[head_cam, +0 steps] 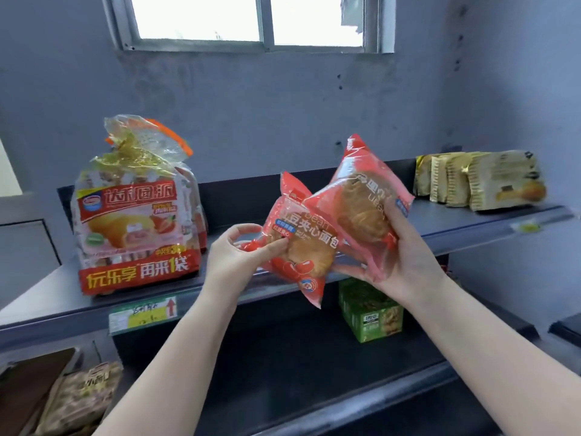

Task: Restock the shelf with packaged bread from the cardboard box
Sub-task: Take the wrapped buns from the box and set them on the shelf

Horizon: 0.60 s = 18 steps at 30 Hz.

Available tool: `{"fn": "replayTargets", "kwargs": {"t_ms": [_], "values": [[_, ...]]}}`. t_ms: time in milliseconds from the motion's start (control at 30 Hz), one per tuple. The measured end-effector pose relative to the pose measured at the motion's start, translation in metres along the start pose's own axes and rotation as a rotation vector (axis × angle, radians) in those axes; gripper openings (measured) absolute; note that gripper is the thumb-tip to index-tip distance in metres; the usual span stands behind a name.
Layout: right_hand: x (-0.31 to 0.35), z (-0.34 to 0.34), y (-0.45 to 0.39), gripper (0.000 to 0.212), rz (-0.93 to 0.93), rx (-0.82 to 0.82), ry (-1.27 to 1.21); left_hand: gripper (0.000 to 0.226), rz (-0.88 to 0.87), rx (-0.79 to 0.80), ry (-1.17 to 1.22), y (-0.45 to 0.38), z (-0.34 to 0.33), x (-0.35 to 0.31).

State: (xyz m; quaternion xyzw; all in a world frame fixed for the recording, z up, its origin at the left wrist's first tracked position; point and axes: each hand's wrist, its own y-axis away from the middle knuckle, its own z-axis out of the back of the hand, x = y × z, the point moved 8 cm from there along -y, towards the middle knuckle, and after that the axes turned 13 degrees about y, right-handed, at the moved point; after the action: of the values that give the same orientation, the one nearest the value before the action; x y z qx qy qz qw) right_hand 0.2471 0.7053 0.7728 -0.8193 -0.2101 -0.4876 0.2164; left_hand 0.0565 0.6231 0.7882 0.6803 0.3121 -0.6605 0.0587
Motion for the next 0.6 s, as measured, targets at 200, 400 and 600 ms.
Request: {"fn": "replayTargets", "kwargs": {"t_ms": [200,400,600], "values": [[0.041,0.056,-0.047,0.06,-0.02,0.009,0.04,0.044,-0.045,0.091,-0.265,-0.038,-0.065,-0.004],[0.07,0.086,-0.096,0.041,-0.024,0.091,0.095,0.031,-0.101,0.15,-0.36,-0.073,-0.119,0.003],[0.079,0.114,-0.157,0.061,0.015,0.106,0.146,0.019,-0.051,0.013,-0.281,-0.135,-0.131,0.026]]}}
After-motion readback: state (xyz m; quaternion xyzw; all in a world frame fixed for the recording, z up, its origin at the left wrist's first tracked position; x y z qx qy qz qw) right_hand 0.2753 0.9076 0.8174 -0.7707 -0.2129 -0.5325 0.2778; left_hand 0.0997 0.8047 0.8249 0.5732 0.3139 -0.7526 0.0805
